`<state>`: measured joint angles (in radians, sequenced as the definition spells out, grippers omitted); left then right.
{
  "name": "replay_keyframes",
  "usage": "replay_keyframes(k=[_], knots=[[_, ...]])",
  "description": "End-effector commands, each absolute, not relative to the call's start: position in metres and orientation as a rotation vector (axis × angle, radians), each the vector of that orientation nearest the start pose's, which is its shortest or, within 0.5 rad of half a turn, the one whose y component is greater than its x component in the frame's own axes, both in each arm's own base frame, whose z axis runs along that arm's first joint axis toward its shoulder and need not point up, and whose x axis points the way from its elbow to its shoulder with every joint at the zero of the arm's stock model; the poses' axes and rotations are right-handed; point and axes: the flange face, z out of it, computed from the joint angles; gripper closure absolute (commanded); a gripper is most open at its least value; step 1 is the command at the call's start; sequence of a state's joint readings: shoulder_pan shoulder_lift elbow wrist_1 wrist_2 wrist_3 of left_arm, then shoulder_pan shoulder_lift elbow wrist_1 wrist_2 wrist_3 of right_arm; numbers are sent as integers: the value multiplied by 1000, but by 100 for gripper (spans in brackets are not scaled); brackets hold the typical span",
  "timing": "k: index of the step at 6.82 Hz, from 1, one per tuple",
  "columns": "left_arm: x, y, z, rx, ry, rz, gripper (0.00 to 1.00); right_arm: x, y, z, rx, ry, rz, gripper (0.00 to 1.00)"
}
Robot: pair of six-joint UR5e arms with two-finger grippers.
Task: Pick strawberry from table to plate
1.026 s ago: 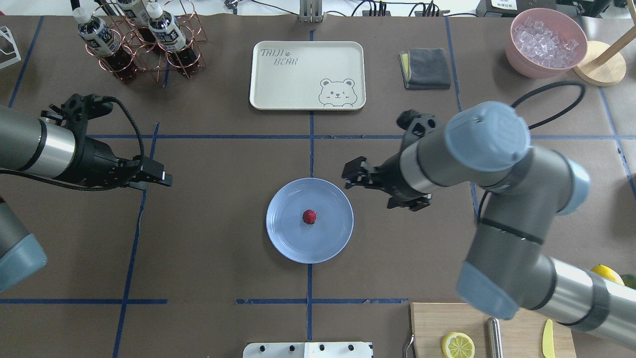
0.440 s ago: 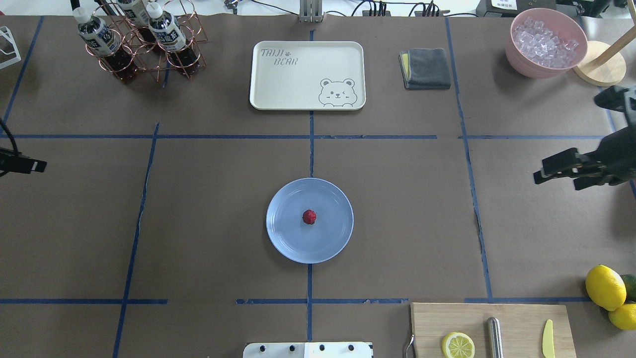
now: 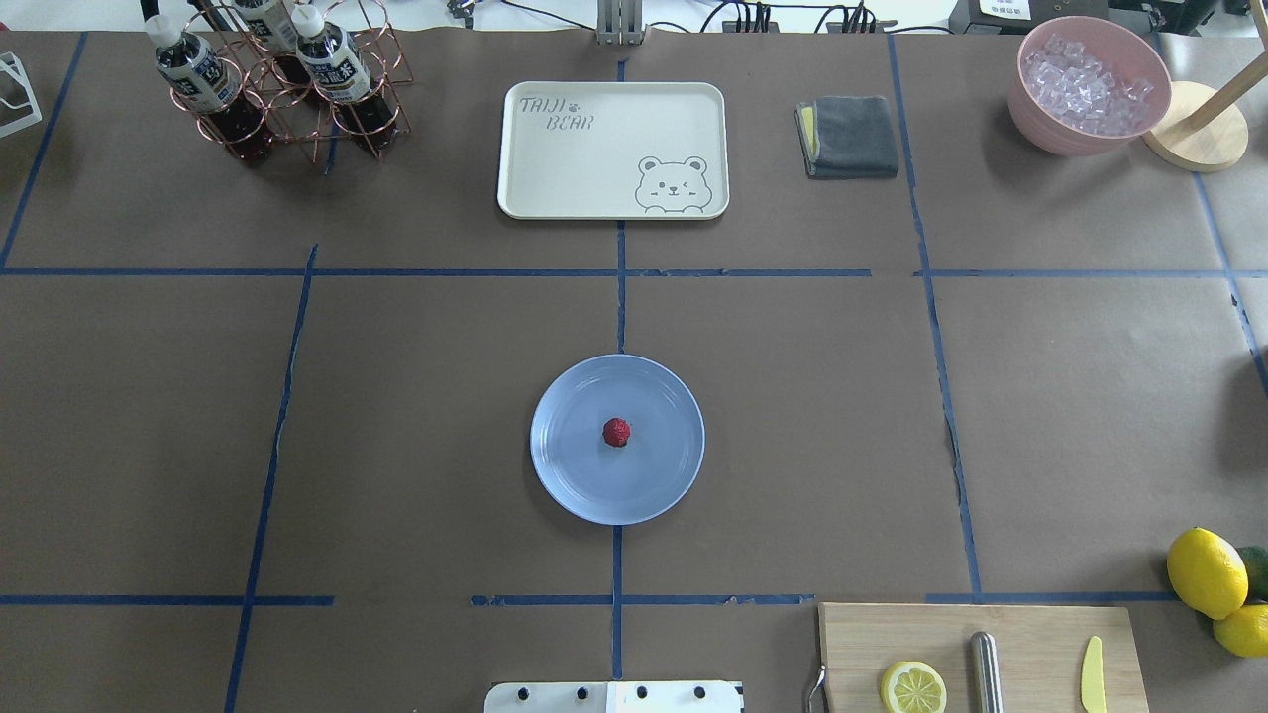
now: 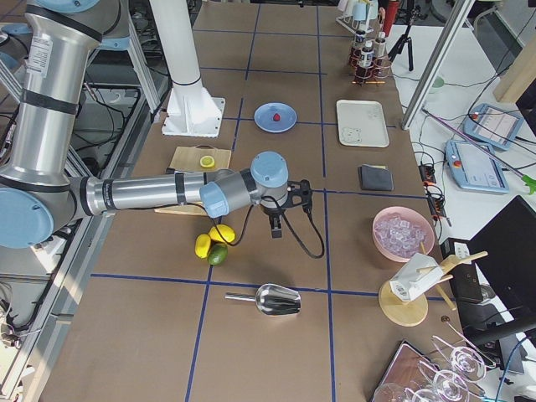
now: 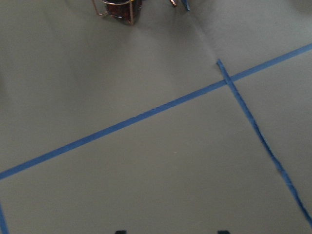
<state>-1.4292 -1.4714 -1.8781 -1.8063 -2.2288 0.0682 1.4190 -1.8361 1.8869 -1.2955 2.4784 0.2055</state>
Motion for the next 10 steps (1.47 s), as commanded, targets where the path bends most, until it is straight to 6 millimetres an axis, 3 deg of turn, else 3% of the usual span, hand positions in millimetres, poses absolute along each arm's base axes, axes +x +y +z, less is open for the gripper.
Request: replay_keyframes(k=[1,2,3,5,7,8,10], knots=[[-50,-478,546,190,734,249,0,41,-388,611,104,-917,-91,0],[-44,-434,594,68,855,196,0,43,-388,616,83,-894,-75,0],[-42,-420,610,42,899,184,0,46,-391,619,87,-836,-71,0],[-42,-422,621,61,892,192,0,48,-383,632,57,-806,-53,0],[-44,-428,615,88,886,203,0,46,-375,636,-10,-834,68,0],[-41,-465,604,110,875,216,0,46,-375,635,-9,-834,74,0],[-48,-472,599,129,789,230,0,46,-374,637,-16,-835,76,0]])
